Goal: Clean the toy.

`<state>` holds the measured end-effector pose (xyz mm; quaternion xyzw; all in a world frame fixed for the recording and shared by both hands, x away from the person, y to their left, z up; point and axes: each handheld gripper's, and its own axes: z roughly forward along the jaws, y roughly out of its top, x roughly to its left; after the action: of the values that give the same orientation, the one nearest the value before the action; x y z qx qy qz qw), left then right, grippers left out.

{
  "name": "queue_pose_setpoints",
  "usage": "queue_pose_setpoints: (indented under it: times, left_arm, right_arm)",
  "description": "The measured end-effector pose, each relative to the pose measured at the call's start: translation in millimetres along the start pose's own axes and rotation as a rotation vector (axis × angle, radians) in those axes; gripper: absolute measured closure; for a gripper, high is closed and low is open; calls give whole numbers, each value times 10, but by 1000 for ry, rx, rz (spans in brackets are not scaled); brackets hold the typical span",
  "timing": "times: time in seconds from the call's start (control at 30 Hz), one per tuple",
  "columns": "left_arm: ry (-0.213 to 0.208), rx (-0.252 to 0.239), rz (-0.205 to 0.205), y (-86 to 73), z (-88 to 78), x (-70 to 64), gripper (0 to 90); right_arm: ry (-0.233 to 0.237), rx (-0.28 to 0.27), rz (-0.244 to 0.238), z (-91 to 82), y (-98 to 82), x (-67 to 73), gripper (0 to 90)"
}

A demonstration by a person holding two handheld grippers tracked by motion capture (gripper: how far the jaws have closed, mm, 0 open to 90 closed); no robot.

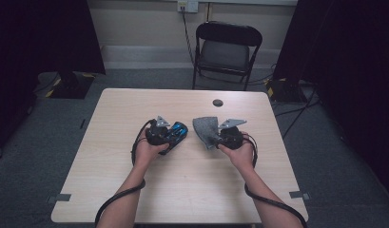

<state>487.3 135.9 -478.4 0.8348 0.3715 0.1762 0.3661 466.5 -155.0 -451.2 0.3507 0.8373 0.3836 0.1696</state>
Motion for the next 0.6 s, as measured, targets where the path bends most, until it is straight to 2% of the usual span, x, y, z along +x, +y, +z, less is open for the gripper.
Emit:
queue_pose_setpoints:
  times: [0.17, 0.27, 0.33, 0.6]
  left_arm:
    - [1, 6, 0, 3, -4, -1, 460]
    - [2, 4, -2, 1, -4, -3, 460]
    - [4, 5, -4, 0, -6, -8, 460]
    - [8, 14, 5, -2, -22, -2, 460]
  right_arm:
    - [-18, 37, 23, 170, -21, 21, 685]
    - [1, 35, 55, 266, -49, 72, 685]
    - [30, 25, 75, 316, -59, 129, 685]
    - [43, 94, 4, 411, -64, 293, 686]
